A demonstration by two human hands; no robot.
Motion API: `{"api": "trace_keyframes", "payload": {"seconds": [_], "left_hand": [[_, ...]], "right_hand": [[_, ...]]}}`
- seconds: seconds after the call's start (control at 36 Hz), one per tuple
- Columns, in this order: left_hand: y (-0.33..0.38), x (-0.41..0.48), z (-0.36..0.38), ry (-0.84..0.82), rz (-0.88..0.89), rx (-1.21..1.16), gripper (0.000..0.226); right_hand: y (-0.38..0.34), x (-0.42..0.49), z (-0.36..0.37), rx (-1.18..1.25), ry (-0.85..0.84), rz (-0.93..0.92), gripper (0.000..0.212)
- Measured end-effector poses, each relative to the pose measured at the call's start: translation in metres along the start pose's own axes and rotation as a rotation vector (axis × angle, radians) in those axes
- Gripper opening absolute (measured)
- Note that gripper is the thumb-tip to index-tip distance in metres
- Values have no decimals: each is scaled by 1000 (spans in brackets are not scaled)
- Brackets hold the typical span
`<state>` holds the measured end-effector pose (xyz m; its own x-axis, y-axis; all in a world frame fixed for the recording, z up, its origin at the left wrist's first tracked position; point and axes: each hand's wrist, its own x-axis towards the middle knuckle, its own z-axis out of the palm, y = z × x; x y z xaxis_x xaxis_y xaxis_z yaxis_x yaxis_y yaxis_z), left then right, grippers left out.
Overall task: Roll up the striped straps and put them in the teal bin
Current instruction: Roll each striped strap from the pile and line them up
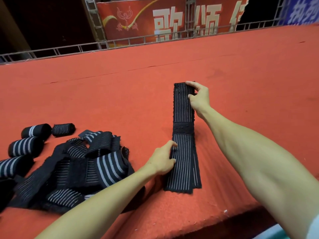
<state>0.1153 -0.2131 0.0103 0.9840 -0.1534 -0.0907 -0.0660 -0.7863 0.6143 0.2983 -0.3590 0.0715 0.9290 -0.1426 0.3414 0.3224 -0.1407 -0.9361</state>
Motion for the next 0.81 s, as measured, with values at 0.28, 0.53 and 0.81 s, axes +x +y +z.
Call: {"api": "trace_keyframes", "payload": {"seconds": [0.28, 0.53, 0.81], "left_hand": [[3, -3, 6, -115, -242, -555, 41], [-4, 1, 12, -10, -46, -100, 43], [-12, 1, 17, -15, 57, 194, 48]], "right_hand": [[2, 3, 1, -2, 3, 14, 62], [3, -5, 0, 8, -4, 33, 60], [-6, -9, -2, 36, -25, 29, 60]]}}
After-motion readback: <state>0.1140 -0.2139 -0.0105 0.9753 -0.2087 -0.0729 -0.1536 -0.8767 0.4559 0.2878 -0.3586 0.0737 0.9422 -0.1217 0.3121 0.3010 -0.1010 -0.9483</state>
